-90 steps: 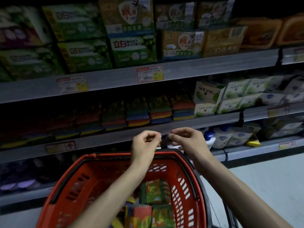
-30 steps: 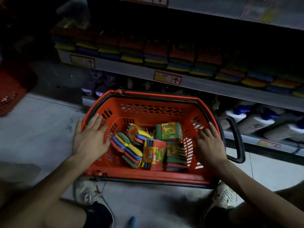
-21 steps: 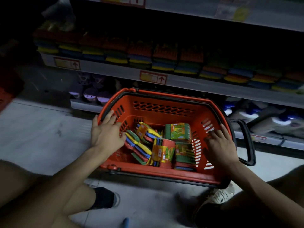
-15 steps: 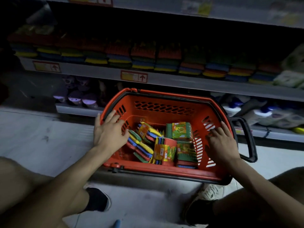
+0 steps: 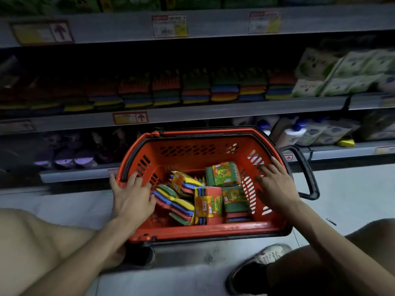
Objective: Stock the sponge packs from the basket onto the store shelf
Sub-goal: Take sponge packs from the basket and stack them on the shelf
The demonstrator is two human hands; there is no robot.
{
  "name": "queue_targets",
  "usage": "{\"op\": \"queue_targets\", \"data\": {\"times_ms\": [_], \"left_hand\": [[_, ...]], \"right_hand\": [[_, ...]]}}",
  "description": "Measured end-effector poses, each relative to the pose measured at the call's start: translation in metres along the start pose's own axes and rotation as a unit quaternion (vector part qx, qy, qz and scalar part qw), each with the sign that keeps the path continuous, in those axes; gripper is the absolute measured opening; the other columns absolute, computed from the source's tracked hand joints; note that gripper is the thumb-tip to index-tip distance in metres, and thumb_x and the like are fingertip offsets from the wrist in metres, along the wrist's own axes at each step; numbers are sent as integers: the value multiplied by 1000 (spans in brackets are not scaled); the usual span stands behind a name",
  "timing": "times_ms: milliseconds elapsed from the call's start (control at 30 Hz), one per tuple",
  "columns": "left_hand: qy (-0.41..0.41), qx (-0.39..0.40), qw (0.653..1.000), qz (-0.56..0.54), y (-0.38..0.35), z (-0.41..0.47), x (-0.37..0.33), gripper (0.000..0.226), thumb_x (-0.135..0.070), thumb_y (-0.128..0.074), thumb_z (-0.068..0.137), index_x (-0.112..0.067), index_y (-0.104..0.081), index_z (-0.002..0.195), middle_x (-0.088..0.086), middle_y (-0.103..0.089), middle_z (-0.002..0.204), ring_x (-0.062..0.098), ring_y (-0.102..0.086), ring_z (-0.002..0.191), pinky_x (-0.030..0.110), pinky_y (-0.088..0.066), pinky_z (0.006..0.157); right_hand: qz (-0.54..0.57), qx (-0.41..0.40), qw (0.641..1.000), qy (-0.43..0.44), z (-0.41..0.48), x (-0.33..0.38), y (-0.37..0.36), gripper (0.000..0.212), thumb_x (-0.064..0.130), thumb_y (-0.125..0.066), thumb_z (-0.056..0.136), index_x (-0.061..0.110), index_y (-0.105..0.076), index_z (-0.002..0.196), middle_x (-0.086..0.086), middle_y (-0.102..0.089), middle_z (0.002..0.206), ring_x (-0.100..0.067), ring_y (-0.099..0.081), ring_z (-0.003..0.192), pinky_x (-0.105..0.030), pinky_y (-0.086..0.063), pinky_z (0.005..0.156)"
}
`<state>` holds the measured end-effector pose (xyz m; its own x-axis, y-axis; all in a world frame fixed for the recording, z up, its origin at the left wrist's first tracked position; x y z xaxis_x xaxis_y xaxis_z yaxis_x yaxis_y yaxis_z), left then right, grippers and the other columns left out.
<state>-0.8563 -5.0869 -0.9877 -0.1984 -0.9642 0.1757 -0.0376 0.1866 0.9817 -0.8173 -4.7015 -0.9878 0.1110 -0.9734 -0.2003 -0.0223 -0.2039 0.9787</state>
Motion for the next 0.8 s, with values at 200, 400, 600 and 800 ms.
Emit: {"op": "queue_targets", "data": {"times_ms": [200, 400, 600, 800], "left_hand": [[-83, 21, 996, 30, 12, 18, -43, 38, -38, -56, 92, -17, -73, 119, 12, -65, 131, 33, -46, 139, 59, -12, 123], [-185, 4, 983, -11, 20, 49, -95, 40, -40, -54, 93, -17, -70, 121, 7, -65, 118, 29, -55, 121, 45, -41, 106], [-280, 25, 959, -12, 14, 85, -175, 48, -44, -49, 97, -18, -52, 138, 8, -58, 127, 29, -52, 121, 45, -41, 97], [-246, 57, 966, -51, -14, 129, -226, 86, -55, -61, 92, -13, -25, 158, 11, -44, 149, 30, -46, 134, 47, -42, 106]], "right_hand": [[-48, 58, 997, -23, -1, -11, -6, 36, 30, -73, 69, 24, -79, 104, -6, -74, 108, -26, -64, 114, -43, 10, 127], [-57, 63, 996, -10, 4, 1, 2, 27, 22, -62, 80, 19, -78, 101, -4, -77, 97, -25, -67, 110, -46, -1, 129], [166, 188, 963, -100, 27, 29, -13, 36, 43, -62, 91, 22, -69, 120, -9, -73, 114, -32, -69, 107, -37, -53, 88], [282, 298, 890, -202, 41, 25, -54, 49, 49, -59, 95, 13, -67, 126, -14, -69, 130, -32, -65, 119, -35, -51, 95]]}}
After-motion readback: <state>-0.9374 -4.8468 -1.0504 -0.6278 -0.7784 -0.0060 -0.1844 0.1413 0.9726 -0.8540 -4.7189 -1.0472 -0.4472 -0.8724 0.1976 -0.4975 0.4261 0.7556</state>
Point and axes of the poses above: each hand's wrist, its own z-axis towards the middle knuckle, its own y-axis out of the back of the hand, x = y × z, the point moved 4 cm from there along z, towards the middle knuckle
